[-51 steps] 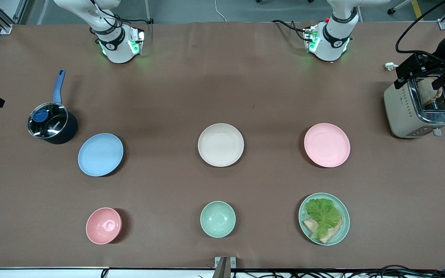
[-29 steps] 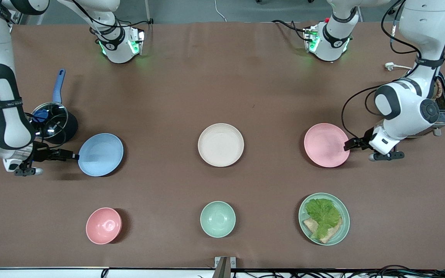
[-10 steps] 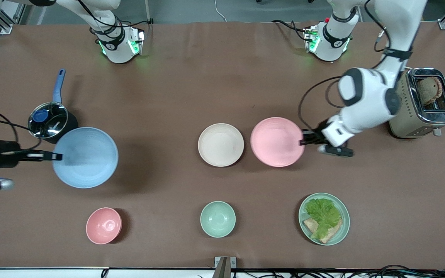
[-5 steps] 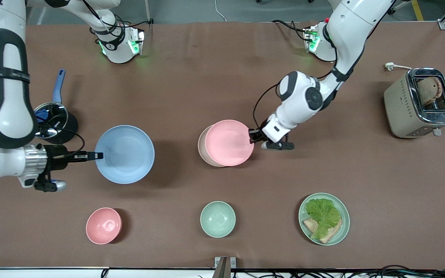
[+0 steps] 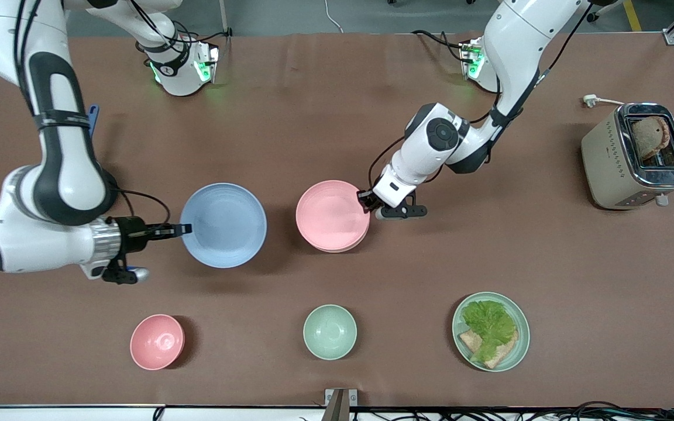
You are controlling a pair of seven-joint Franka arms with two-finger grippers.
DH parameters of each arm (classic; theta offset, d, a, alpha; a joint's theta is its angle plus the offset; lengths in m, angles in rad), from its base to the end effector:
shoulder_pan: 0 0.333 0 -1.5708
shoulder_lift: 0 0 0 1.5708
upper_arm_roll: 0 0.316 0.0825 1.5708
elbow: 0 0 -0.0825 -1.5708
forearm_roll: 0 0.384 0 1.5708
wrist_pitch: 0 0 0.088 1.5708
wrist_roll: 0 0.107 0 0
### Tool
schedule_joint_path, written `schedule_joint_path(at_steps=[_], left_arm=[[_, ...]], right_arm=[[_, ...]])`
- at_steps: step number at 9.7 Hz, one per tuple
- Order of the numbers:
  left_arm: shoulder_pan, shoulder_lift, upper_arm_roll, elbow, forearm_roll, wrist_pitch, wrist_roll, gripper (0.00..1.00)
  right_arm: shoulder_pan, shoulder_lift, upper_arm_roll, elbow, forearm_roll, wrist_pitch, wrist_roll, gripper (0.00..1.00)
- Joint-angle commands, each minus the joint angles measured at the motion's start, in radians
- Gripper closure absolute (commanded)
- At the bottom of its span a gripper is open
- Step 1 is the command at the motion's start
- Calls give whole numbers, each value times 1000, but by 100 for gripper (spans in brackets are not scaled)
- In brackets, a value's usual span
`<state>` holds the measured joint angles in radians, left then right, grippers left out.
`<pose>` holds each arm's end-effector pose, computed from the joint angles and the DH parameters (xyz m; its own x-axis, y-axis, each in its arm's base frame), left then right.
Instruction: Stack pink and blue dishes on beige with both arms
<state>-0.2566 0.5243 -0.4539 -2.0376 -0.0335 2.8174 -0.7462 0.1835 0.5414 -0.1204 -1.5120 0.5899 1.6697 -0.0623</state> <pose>0.4841 -0.3976 0.2379 0.9859 0.1614 0.0448 0.1341 -0.9208 0.3662 0.6547 0.1076 0.3374 0.9340 0.0499 -0.3538 -0.1290 -0.8763 -0.4641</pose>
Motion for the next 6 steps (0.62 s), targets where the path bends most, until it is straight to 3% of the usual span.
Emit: schedule_joint_path(at_steps=[1,3,4,5,6], left_arm=[[-7,83,8,25,113,4,-80,100],[-10,100,8,37,214,4,-178,96],[-7,99,8,40,249,1,-220,77],[-4,99,8,60,254,-1,-237,3],[3,83,17,60,257,-3,-234,0]], right_arm=[[51,-73,-5,-123,22,79,29,99],[82,-78,-5,-138,22,99,51,99],[100,-78,-7,-148,22,120,65,99],[109,-78,-7,-167,22,151,67,99],[123,-80,-7,-186,22,181,67,99]])
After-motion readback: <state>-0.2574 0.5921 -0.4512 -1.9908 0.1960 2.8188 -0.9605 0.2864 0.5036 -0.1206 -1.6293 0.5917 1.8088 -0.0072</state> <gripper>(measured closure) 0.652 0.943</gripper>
